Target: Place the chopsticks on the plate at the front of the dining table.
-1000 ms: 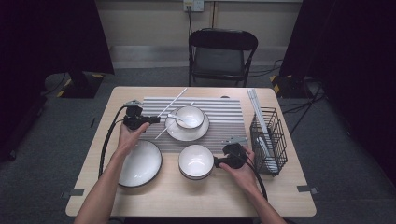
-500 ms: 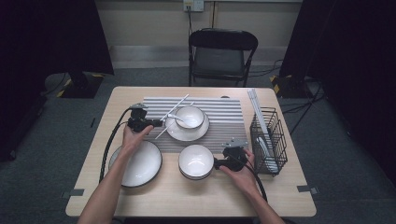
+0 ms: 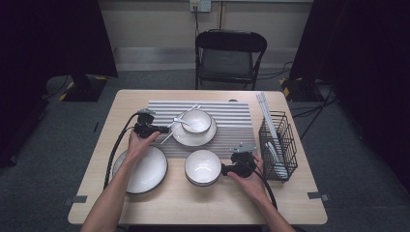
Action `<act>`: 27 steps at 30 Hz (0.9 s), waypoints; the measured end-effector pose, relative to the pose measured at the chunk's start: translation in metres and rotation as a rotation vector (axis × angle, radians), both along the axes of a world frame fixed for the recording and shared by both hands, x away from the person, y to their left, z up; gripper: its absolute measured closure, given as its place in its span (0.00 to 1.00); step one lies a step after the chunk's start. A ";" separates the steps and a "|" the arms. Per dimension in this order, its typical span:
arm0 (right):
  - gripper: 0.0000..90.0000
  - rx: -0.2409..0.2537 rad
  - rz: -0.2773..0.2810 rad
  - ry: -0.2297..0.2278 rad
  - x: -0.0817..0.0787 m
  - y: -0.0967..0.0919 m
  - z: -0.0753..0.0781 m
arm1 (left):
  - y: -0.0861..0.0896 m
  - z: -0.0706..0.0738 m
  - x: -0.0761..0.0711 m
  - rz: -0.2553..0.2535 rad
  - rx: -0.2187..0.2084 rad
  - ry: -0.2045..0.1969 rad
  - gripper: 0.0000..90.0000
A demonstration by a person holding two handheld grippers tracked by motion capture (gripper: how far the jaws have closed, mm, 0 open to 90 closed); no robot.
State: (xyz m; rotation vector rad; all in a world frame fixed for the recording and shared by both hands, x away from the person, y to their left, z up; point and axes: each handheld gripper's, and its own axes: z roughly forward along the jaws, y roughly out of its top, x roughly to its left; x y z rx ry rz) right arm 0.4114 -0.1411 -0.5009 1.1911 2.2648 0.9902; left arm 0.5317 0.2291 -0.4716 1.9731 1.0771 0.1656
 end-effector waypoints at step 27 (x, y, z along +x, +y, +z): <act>0.19 0.000 -0.003 0.000 0.000 0.000 0.000 | 0.007 0.009 -0.003 -0.006 -0.045 0.008 0.79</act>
